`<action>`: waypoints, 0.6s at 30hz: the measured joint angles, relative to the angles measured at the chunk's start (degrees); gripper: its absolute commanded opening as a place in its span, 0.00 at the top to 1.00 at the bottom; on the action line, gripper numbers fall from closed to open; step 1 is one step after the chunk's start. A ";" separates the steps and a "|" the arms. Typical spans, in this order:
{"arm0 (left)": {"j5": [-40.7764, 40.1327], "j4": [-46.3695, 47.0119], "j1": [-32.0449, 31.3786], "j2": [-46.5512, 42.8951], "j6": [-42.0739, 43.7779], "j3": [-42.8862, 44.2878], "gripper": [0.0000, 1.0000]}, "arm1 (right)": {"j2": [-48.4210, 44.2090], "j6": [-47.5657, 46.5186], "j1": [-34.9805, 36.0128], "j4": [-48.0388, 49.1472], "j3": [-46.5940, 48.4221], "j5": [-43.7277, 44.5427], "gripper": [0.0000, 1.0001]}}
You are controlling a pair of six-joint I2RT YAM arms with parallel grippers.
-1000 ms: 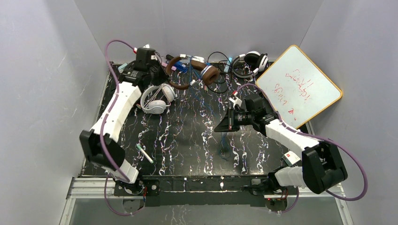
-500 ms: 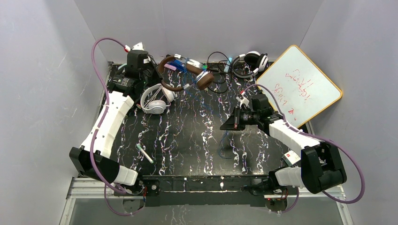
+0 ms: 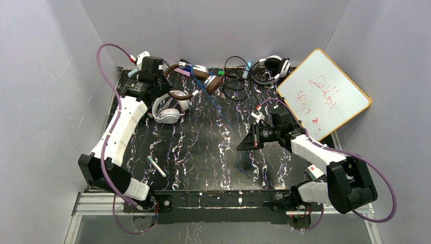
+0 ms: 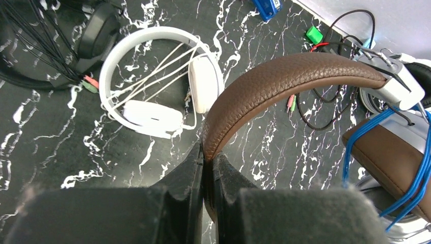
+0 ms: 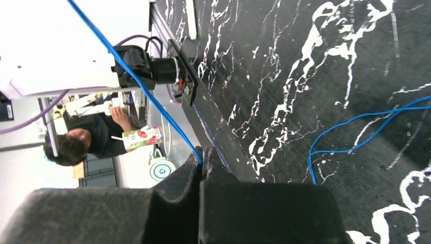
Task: Wrap the headphones
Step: Wrap the headphones cable around the headphones.
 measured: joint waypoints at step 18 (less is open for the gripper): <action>31.39 11.63 0.94 -8.15 11.93 -9.75 1.00 | 12.04 -2.93 -3.32 2.51 6.03 0.83 0.99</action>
